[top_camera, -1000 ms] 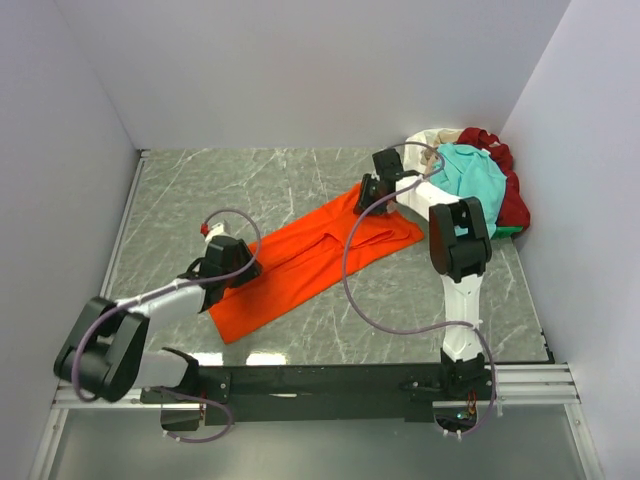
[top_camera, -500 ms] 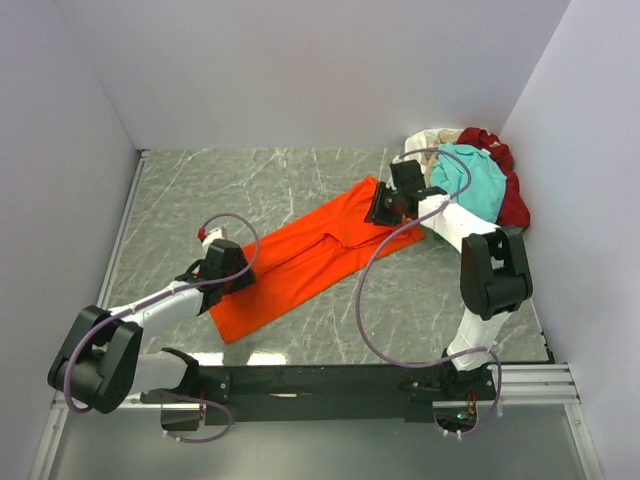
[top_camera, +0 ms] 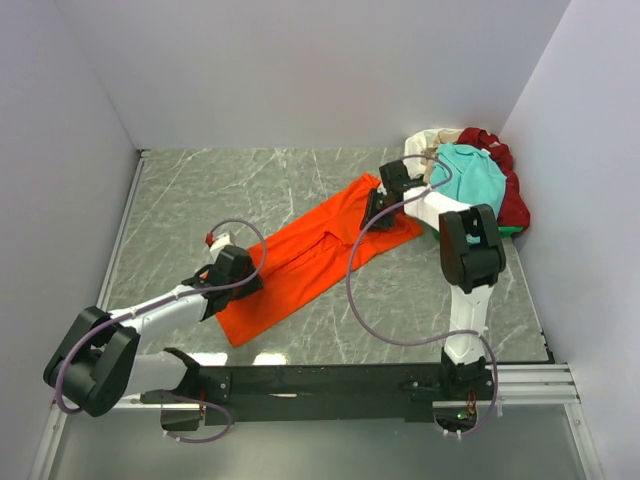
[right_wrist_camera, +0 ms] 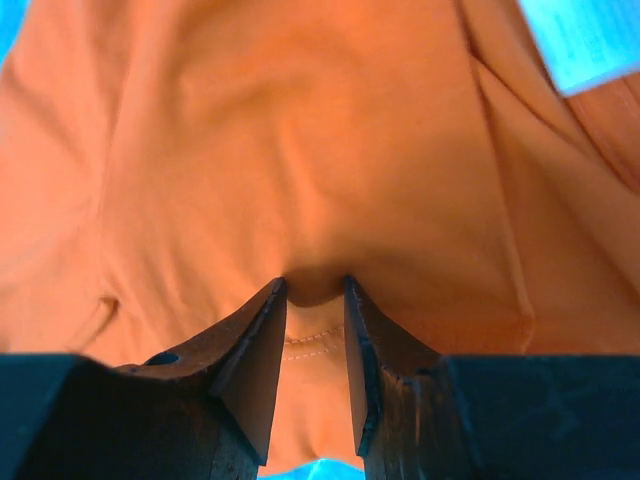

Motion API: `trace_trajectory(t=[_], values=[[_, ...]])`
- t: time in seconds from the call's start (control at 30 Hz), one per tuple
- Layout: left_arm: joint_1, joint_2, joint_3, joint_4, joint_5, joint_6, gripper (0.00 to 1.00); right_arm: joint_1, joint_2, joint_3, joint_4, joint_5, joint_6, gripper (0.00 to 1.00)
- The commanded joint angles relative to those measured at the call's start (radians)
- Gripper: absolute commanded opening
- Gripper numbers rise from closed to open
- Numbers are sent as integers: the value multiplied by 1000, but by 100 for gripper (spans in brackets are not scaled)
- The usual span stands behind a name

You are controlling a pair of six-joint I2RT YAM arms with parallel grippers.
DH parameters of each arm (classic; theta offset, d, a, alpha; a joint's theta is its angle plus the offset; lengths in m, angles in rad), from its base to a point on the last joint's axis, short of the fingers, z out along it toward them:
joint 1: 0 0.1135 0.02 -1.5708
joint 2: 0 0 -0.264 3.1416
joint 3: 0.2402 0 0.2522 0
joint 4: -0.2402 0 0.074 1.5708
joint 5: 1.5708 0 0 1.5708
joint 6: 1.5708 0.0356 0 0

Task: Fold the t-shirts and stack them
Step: Fold the tshirt

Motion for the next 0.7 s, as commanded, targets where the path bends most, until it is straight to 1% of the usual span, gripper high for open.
trace_trajectory(t=[0.0,0.07,0.1,0.17,0.2,0.27,0.3,0.37,0.4,0.47,0.5,0.57,0.6,0.67], values=[[-68,-13,-42,-57,9,-99,53,-6,93,129,-95,58,-35,37],[-107,-27,-62,-55,9,-139,53,-6,129,188,-143,89,-43,37],[-151,-34,-85,-54,4,-181,53,-11,165,249,-163,93,-48,37],[-202,-65,-102,-57,-16,-229,53,-12,207,315,-209,98,-61,37],[-257,-74,-114,-63,-25,-277,53,-15,250,382,-227,98,-68,37],[-315,-99,-119,-102,-50,-326,53,-18,290,446,-267,95,-71,37],[-373,-106,-117,-116,-74,-373,53,-20,327,507,-279,90,-74,37],[-433,-132,-119,-135,-90,-421,53,-28,367,570,-310,78,-78,37],[-494,-142,-125,-127,-97,-465,53,-29,400,631,-321,73,-80,37],[-559,-165,-142,-100,-102,-513,53,-37,434,692,-350,64,-86,37],[-614,-168,-148,-52,-102,-545,53,-38,462,746,-358,52,-94,37],[-668,-159,-136,-29,-120,-571,53,-41,479,786,-370,41,-104,37],[-718,-151,-122,-41,-151,-588,53,-41,476,797,-362,35,-115,37],[-780,-123,-61,-84,-183,-598,53,-43,459,780,-332,29,-118,37]])
